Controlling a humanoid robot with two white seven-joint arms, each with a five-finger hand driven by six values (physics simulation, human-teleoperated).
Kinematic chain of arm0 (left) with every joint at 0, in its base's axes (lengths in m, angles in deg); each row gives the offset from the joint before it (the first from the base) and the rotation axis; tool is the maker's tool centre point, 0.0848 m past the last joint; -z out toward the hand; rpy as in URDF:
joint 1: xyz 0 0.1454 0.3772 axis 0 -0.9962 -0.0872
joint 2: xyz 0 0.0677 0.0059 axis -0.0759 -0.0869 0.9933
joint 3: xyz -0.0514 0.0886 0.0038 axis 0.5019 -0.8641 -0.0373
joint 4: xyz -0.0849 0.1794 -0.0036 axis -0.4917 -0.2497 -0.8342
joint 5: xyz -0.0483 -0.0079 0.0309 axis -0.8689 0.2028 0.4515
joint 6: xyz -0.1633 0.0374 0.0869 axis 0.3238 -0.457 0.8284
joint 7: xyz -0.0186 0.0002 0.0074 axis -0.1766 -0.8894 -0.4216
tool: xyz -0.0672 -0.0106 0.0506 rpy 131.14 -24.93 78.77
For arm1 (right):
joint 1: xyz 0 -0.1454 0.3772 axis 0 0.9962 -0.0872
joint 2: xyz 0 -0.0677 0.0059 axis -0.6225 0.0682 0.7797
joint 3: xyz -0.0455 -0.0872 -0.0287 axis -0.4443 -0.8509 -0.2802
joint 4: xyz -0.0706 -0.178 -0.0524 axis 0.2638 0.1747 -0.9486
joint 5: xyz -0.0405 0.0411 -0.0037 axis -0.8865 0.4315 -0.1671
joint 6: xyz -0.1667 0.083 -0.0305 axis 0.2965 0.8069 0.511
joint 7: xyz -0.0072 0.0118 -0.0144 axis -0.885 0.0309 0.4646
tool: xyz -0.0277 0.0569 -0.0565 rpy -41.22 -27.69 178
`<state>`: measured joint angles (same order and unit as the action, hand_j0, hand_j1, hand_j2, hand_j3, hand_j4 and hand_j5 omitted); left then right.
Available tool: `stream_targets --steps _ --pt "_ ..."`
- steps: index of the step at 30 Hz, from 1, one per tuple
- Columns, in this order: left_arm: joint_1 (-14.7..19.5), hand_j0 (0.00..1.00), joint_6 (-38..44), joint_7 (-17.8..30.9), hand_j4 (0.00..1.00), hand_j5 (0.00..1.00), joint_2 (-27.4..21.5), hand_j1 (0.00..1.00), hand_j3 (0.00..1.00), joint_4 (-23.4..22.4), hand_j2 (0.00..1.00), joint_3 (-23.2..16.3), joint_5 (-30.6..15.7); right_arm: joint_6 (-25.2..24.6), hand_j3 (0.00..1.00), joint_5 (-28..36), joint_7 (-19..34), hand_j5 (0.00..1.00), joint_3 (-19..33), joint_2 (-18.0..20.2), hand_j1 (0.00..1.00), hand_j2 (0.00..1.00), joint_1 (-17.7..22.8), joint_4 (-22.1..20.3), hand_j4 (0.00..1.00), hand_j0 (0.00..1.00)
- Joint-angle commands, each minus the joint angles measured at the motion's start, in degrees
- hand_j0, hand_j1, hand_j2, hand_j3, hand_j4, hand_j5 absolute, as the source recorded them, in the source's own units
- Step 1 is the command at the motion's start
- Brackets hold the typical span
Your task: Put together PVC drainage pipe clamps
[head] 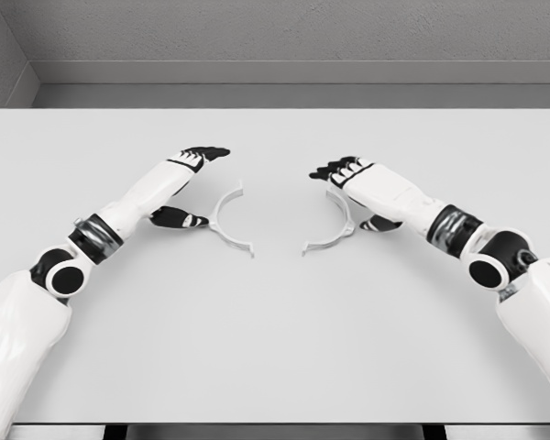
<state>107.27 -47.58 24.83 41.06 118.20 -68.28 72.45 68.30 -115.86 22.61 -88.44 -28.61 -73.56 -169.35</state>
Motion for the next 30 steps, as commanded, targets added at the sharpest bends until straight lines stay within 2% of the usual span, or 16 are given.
stream_targets --steps 1,21,30 --pt "-0.09 1.0 0.03 0.05 1.0 1.0 0.43 1.0 1.0 0.12 1.0 0.03 -0.41 -0.17 1.0 0.21 -0.02 1.0 -0.51 -0.09 1.0 1.0 0.0 0.15 1.0 1.0" --pt "-0.53 1.0 0.03 -0.04 1.0 1.0 1.93 1.0 1.0 1.27 1.0 0.03 0.03 -0.87 1.0 0.04 -0.11 1.0 -1.56 -2.29 1.0 1.0 -1.67 2.52 1.0 1.0" --pt "0.26 1.0 0.03 -0.04 1.0 1.0 0.43 1.0 1.0 -0.49 1.0 0.64 0.03 -1.05 1.0 0.04 -0.02 1.0 -3.32 -3.87 1.0 1.0 -2.81 3.49 1.0 1.0"
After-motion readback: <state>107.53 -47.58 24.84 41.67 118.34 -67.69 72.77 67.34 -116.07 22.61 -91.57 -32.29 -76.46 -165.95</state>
